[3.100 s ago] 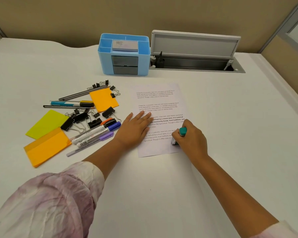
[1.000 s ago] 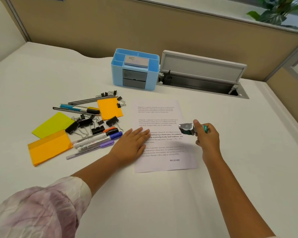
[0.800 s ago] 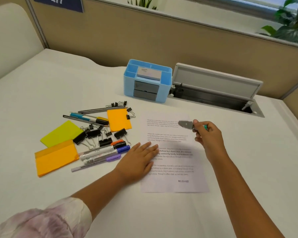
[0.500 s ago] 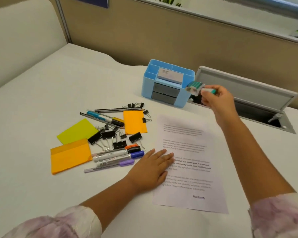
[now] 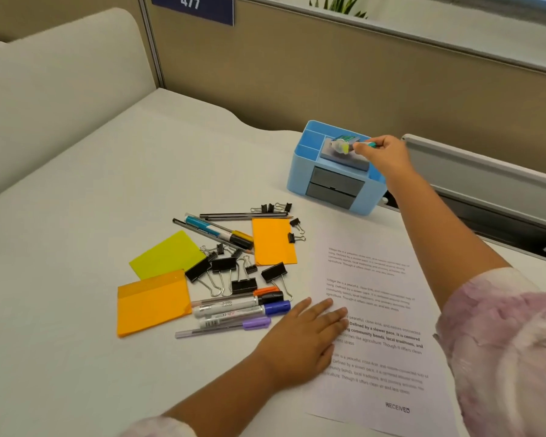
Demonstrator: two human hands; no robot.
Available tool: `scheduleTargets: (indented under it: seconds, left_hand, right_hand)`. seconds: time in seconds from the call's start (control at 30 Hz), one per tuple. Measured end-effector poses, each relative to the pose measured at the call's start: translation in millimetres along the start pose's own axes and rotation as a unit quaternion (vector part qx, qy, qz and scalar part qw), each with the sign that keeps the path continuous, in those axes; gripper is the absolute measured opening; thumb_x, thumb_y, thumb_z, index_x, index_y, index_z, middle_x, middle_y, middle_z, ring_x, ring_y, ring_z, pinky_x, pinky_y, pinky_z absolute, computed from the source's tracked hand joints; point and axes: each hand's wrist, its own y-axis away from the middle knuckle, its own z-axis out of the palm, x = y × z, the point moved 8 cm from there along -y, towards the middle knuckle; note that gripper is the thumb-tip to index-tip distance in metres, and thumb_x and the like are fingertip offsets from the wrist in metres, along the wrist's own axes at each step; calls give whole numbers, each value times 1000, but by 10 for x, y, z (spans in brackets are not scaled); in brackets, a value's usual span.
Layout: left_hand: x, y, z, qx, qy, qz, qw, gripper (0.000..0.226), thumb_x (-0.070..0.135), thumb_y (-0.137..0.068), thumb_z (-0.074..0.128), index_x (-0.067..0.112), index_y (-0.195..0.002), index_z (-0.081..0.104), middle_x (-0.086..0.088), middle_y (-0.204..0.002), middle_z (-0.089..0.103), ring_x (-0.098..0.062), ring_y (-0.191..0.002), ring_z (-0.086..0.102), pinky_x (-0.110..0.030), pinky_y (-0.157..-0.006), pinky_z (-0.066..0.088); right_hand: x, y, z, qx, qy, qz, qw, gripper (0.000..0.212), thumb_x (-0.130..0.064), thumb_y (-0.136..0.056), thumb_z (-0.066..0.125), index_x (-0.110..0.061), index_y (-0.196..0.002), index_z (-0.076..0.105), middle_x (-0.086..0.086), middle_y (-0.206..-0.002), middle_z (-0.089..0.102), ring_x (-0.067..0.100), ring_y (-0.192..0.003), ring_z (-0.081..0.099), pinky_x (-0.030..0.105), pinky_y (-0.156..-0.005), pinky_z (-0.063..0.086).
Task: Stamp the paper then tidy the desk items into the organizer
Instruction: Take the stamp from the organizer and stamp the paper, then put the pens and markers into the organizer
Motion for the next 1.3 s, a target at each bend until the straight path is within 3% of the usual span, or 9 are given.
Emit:
scheduleTargets:
  seconds: [0.07, 0.17, 0.33, 0.47, 0.67, 0.8, 0.97, 1.13, 1.3]
  left_hand:
    - [-1, 0, -5, 0, 1, 0, 1000, 51, 35, -95, 22, 24, -145, 14, 5, -155, 15, -13, -143, 2, -35, -112, -13]
    - [-18, 0, 12, -1, 4, -4, 1000, 51, 35, -95, 22, 24, -145, 16, 5, -155, 15, -13, -143, 3, -36, -111, -14]
    - [-26, 0, 24, 0, -6, -3, 1000, 53, 36, -93, 18, 23, -144, 20, 4, -154, 19, -15, -143, 7, -41, -110, -13]
    - [-32, -6, 26, 0, -5, 0, 1000, 51, 34, -95, 21, 23, -145, 17, 5, -154, 17, -15, -143, 5, -39, -111, -14]
    - [-25, -1, 39, -4, -5, 10, 1000, 50, 34, -96, 22, 25, -145, 17, 7, -154, 16, -13, -143, 4, -34, -113, -10]
    - [-9, 14, 20, -3, -7, 19, 1000, 49, 33, -95, 24, 26, -144, 22, 8, -153, 21, -13, -143, 8, -34, -113, -9]
    - [60, 24, -27, -22, -16, 45, 999, 45, 28, -96, 30, 25, -141, 29, 7, -152, 24, -14, -142, 11, -38, -115, 0]
    - [98, 51, -182, -27, -38, 61, 997, 47, 29, -97, 34, 23, -142, 26, 5, -154, 19, -16, -142, 10, -39, -115, 5]
    - [-191, 365, -499, 28, -24, 51, 998, 39, 19, -92, 45, 18, -131, 47, 2, -147, 37, -19, -139, 25, -38, -112, 18]
  right_hand:
    - [55, -12, 30, -2, 33, 0, 999, 28, -39, -74, 73, -23, -90, 57, 3, -108, 63, 22, -103, 57, 44, -96, 44]
    - [91, 4, 30, -7, 77, -15, 997, 31, -40, -76, 71, -22, -98, 59, 3, -111, 63, 24, -107, 56, 49, -98, 41]
    - [68, 226, -155, 17, 136, -32, 990, 52, -52, -77, 66, -25, -119, 52, -1, -125, 55, 20, -116, 49, 48, -100, 38]
    - [176, 712, -350, 34, 129, -91, 987, 43, -48, -80, 63, -24, -115, 55, 3, -124, 53, 23, -114, 49, 50, -99, 40]
    - [868, 1770, -417, -17, 259, -99, 961, 24, -33, -91, 51, -25, -112, 58, 1, -125, 54, 24, -119, 45, 44, -100, 34]
    - [1124, 2522, -442, -1, 320, -122, 940, 30, -26, -96, 36, -25, -111, 61, -2, -127, 57, 20, -121, 48, 40, -100, 30]
    - [1479, 3158, -398, -22, 344, -46, 937, 29, -34, -97, 36, -30, -121, 53, -12, -140, 43, 9, -135, 29, 36, -113, 10]
    - [1462, 3318, -410, -13, 344, -39, 938, 21, -35, -95, 43, -30, -111, 56, -13, -127, 52, 8, -125, 40, 36, -111, 9]
    - [1319, 3335, -334, 18, 357, -46, 933, 17, -34, -92, 50, -30, -107, 57, -12, -114, 58, 10, -117, 47, 38, -110, 10]
